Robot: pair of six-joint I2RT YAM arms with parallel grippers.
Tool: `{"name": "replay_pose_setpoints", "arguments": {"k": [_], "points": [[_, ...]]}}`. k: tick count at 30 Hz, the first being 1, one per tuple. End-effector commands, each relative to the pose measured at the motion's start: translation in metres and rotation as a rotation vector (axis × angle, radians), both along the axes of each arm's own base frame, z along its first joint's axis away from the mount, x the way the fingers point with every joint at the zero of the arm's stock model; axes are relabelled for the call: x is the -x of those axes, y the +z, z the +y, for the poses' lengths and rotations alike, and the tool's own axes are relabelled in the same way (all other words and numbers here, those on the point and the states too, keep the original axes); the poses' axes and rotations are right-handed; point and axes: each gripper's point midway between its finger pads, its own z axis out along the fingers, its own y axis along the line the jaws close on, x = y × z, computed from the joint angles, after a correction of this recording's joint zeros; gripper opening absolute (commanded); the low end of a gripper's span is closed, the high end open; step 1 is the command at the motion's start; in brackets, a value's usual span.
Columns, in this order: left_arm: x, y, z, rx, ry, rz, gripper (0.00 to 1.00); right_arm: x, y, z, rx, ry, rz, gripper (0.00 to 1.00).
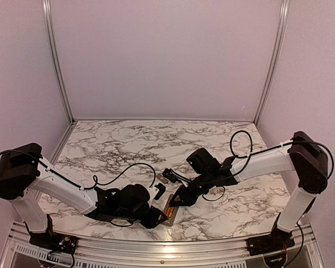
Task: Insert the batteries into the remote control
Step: Load the battery into the battery compartment.
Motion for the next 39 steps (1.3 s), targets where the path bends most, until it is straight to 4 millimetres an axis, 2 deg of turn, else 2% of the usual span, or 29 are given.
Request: {"name": "replay_pose_setpoints", "arguments": {"k": [1,18,34,39], "points": [[0.0,-0.006,0.001,-0.032,0.006,0.003,0.38,-0.003,-0.003,0.006,0.015,0.009,-0.018,0.12],[0.0,-0.007,-0.001,-0.033,0.002,0.004,0.38,0.0,-0.015,0.002,0.05,0.018,0.001,0.12],[-0.001,-0.01,0.0,-0.038,0.012,0.01,0.38,0.01,-0.024,-0.006,0.069,0.051,0.02,0.0],[0.0,-0.011,0.001,-0.037,0.017,0.014,0.38,0.016,-0.031,-0.01,0.076,0.059,0.032,0.0]]}}
